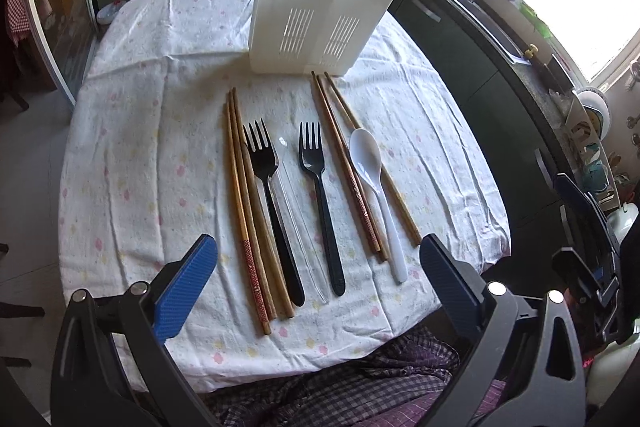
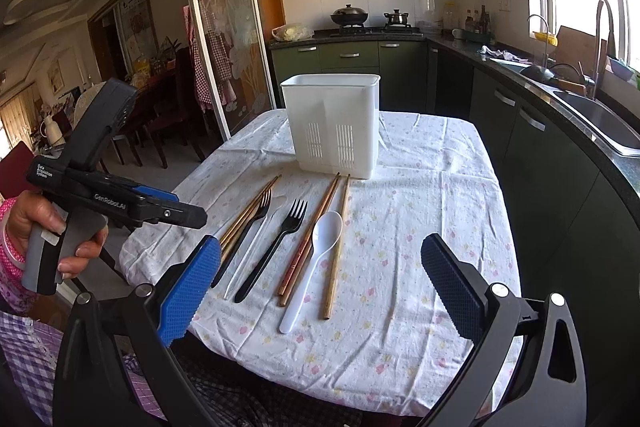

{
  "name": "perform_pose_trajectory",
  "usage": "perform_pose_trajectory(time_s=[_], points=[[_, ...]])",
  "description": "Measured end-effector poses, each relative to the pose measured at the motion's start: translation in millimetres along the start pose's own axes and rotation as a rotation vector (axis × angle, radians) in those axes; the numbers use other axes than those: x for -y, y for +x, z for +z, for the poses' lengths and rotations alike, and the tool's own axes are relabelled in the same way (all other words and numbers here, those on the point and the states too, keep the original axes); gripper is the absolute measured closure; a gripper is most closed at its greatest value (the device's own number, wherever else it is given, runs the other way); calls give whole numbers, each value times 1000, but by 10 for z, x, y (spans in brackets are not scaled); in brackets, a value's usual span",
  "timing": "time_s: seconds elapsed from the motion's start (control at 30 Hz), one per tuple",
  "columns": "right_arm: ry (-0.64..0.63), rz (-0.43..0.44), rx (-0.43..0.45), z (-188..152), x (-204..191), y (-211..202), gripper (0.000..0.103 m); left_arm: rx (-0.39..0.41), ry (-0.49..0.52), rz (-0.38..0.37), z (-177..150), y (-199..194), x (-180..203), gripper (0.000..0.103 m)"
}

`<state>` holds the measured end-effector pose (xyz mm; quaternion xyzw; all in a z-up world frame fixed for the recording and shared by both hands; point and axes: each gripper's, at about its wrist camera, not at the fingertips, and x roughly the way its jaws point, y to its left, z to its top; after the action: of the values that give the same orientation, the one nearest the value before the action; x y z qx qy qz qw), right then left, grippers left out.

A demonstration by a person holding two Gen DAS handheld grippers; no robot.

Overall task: Organize utensils
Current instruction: 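Lower the left tool onto the larger black fork and grasp it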

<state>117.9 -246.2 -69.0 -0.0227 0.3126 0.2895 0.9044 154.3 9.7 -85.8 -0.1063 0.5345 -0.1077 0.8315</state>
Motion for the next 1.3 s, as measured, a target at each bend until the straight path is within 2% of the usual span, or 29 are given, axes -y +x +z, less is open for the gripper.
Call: perform_pose_trajectory(time_s=[0.07,0.17,0.23,0.33,0.47,0.57,0.63,0.9,0.97,1.03,1.1,1.23,1.3], points=[[19,1,-27,-19,31,66,4,-51,-15,-12,67,139,30,7],[44,-1,-55,-42,101,131,4,-107,-16,-16,136,266,92,13],[57,-1,-59,-55,133,117,4,-124,-32,-5,196,335,82,23],[65,1,-57,-66,165,98,4,-151,-73,5,291,437,-11,32],[68,7,-60,-71,169,85,4,-211,-133,-13,368,625,-124,38],[66,16,-60,-75,165,101,4,-218,-149,7,416,721,-176,43],[65,18,-61,-77,162,111,4,-229,-163,15,451,784,-213,52],[64,18,-62,-72,161,108,4,-256,-173,43,465,937,-265,58],[61,22,-64,-67,161,114,4,-259,-166,57,473,954,-273,63],[62,25,-77,-57,150,134,4,-270,-158,75,480,984,-282,84],[62,37,-94,-52,126,164,4,-282,-156,83,475,1004,-295,93],[71,44,-141,8,91,274,4,-277,-154,75,487,990,-299,94],[98,81,-181,60,95,377,4,-265,-147,72,494,937,-300,94]])
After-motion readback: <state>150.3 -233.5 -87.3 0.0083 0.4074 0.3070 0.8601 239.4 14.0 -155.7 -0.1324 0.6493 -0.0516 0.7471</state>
